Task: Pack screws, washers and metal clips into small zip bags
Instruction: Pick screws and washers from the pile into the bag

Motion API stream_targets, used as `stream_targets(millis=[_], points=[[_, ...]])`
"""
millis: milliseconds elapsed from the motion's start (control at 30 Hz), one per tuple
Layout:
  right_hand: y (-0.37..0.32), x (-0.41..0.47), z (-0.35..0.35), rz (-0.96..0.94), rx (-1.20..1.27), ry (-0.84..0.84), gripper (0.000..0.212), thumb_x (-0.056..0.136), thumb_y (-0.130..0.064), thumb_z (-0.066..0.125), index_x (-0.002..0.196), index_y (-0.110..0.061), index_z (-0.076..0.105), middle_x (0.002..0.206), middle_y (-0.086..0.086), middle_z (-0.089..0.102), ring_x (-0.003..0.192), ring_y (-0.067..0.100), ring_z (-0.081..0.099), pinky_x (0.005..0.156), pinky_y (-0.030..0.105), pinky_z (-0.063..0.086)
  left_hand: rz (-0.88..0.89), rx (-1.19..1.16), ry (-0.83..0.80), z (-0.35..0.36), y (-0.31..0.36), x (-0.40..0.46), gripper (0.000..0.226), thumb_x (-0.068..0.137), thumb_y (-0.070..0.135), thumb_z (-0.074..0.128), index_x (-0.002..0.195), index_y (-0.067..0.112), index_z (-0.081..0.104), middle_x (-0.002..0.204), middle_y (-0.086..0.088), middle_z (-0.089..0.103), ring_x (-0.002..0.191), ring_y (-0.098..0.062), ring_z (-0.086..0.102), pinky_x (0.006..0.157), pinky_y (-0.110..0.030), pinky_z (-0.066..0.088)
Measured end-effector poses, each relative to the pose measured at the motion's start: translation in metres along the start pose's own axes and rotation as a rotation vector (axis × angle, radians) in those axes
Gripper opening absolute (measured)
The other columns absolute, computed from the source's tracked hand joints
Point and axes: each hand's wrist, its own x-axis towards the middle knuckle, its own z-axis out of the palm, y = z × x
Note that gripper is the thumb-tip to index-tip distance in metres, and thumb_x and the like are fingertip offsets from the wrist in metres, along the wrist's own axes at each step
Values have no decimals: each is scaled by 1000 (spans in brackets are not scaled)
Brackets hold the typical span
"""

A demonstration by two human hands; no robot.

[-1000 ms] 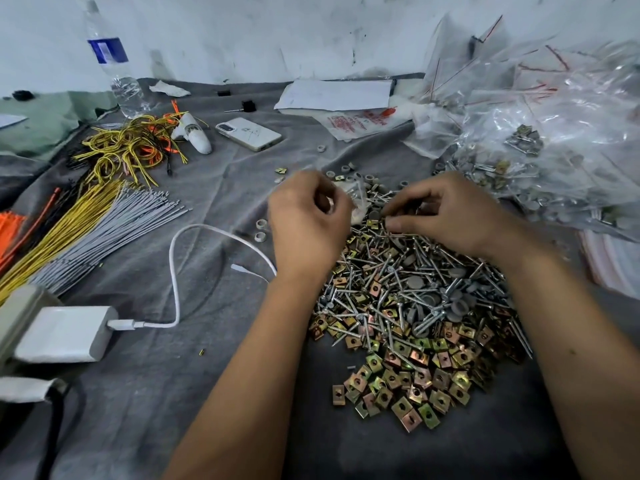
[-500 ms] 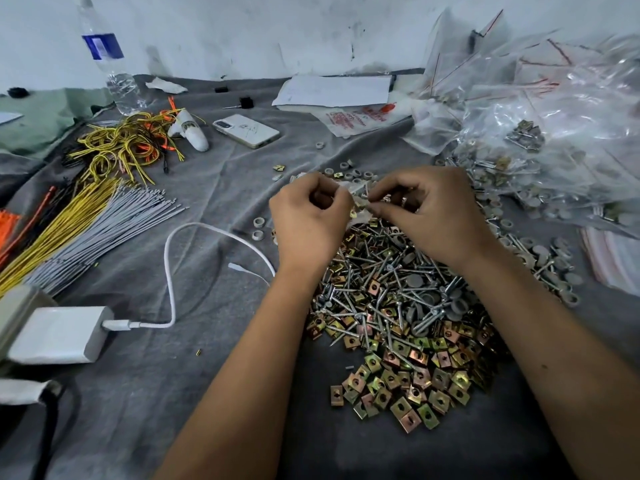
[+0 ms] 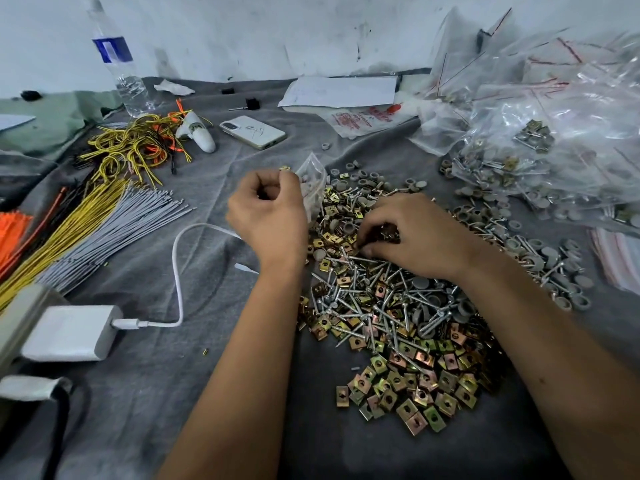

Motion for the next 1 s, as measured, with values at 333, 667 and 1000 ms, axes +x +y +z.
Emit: stream_targets(millis=[333,667,1000], points=[[-2,-2,2,29,54,36,7,98,-29,65,99,-22,66,95,-17,61,88,-3,57,75,17,42,4,-37,-11,-1,-2,1,20,79,17,65,62,23,58,50,16,47,52,-5,40,56,-26,36],[-12,-5,-9,2,263,512,18,91,-18,76,108,-16,76,94,-8,75,83,2,72,79,23,60,205,141,-426,7,1,-17,26,85,2,71,65,17,64,54,9,53,49,-2,43,49,-19,35],[-16,-5,-6,-2,201,549,15,87,-23,80,96,-12,78,86,-4,75,78,7,71,74,24,58,128,97,-470,8,2,-20,20,86,1,70,69,11,68,52,8,56,46,-3,47,47,-18,36]])
